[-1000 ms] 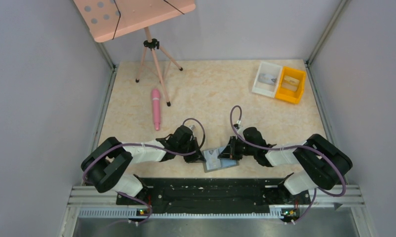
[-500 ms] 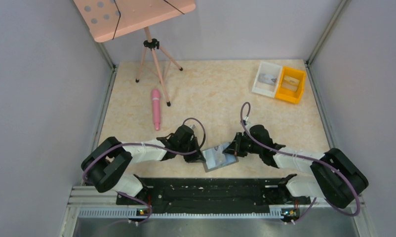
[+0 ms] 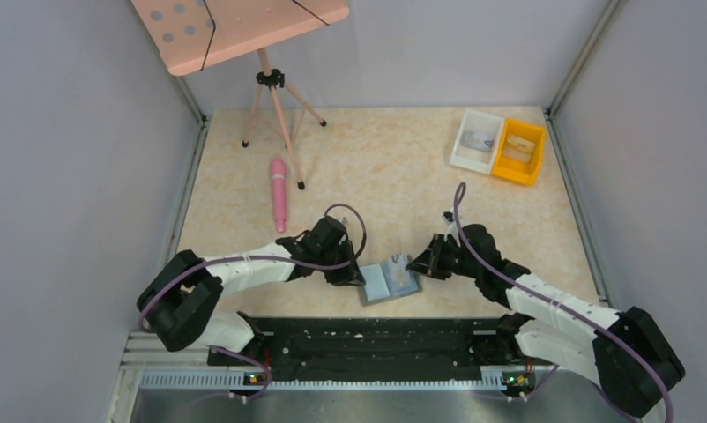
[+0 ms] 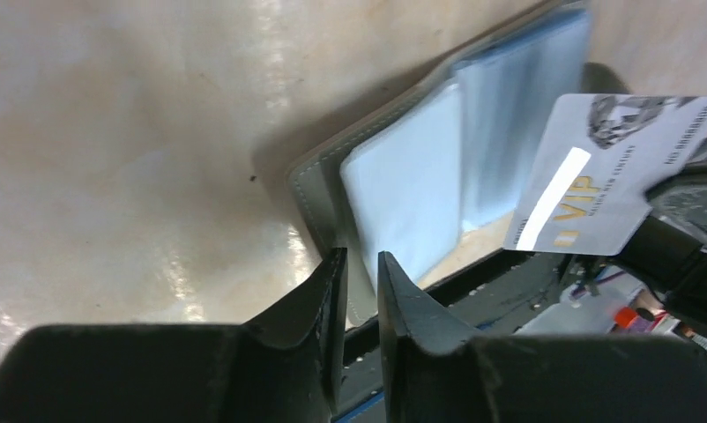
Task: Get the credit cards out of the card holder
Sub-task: Remove the credit card from the card holder.
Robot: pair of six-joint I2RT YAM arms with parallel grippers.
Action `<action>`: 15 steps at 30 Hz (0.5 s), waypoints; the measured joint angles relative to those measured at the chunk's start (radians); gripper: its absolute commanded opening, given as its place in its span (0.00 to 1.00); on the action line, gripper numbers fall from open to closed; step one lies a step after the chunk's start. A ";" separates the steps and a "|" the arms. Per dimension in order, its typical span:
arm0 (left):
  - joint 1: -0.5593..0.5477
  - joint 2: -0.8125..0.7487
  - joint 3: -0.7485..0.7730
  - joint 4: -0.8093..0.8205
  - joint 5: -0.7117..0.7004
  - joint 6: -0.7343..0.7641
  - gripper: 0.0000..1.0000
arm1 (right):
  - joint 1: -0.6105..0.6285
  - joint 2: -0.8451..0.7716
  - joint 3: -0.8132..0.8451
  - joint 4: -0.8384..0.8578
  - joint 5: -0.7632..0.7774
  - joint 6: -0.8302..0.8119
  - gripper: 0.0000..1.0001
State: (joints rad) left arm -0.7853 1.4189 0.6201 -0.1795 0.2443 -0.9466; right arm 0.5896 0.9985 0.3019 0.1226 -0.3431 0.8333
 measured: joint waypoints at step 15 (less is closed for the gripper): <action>0.000 -0.230 0.044 0.128 0.099 -0.021 0.61 | -0.004 -0.264 -0.110 0.188 -0.013 0.203 0.00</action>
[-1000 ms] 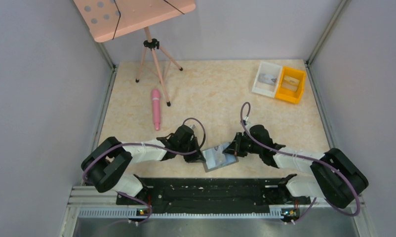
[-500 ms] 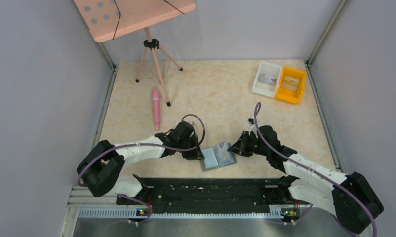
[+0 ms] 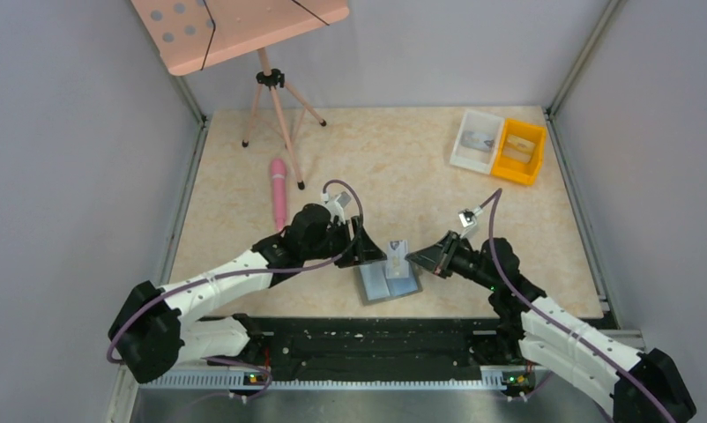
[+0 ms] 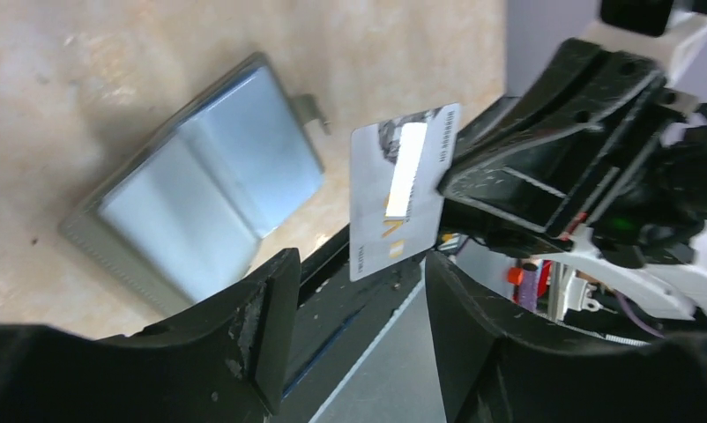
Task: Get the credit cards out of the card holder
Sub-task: Remove the credit card from the card holder, then place the credit card in the storage box.
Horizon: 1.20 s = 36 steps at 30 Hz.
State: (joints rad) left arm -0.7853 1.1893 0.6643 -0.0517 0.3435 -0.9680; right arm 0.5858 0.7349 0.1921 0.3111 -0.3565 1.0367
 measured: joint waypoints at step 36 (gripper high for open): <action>-0.006 -0.010 -0.074 0.336 0.143 -0.071 0.00 | -0.001 0.033 -0.116 0.365 -0.042 0.139 0.21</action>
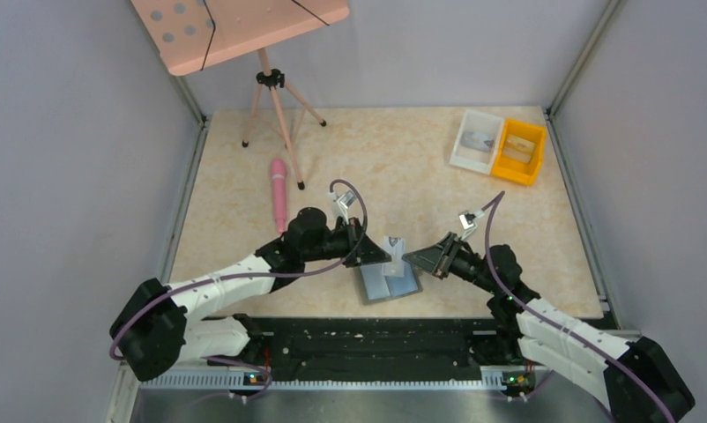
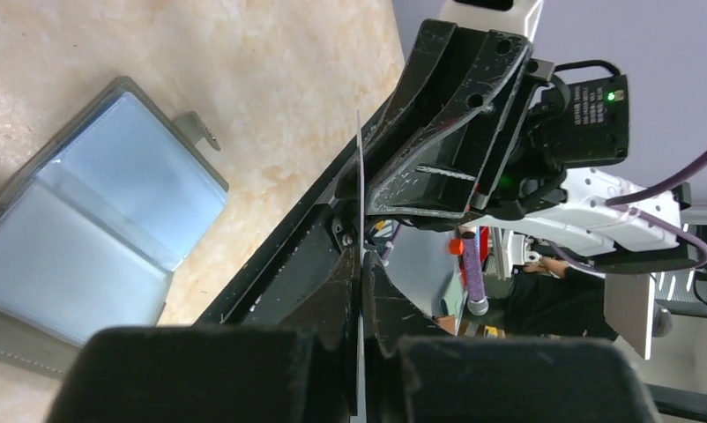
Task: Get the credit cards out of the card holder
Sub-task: Place the credit card in the storage box.
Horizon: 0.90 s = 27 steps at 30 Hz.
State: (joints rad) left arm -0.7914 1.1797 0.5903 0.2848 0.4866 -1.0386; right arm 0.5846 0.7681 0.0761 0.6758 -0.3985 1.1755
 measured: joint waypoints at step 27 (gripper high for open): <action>0.000 -0.144 -0.010 -0.323 0.149 0.232 0.00 | -0.151 0.331 0.299 -0.146 -0.608 -0.414 0.54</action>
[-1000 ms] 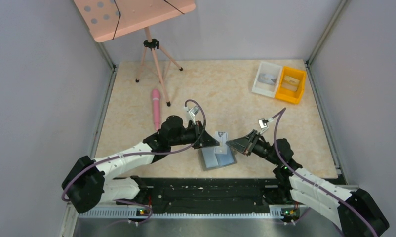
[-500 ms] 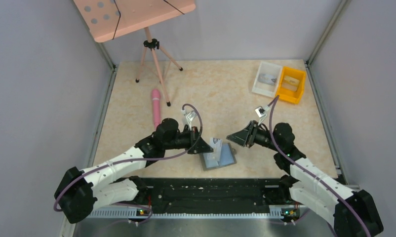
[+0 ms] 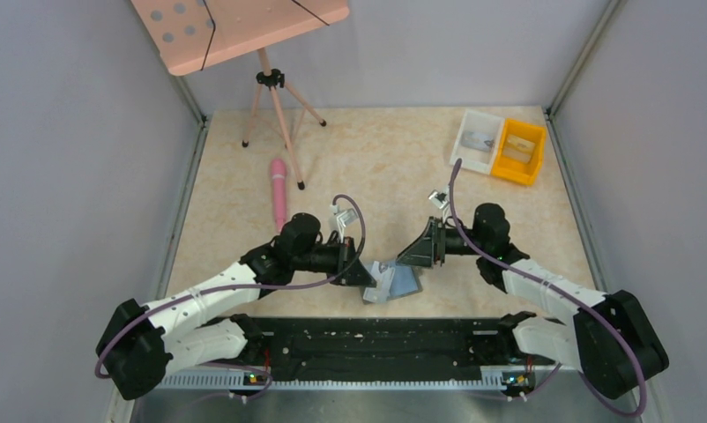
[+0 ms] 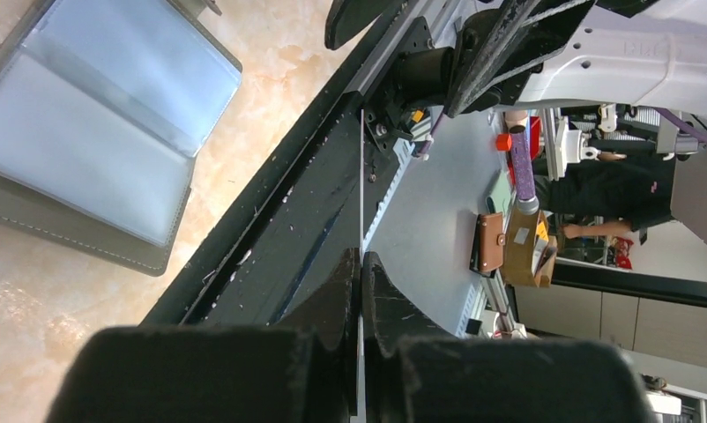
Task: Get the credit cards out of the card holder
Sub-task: Place the credit card in the storage box.
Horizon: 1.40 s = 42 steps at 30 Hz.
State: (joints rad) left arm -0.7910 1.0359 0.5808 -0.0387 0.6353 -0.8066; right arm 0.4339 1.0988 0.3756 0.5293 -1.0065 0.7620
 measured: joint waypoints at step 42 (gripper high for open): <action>0.008 0.076 0.090 -0.038 -0.022 0.070 0.71 | 0.036 -0.082 0.058 -0.076 0.023 0.032 0.00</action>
State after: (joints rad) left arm -0.7834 1.1118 0.6708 -0.0765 0.6136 -0.7364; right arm 0.4698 1.0168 0.4339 0.4534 -0.9840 0.7937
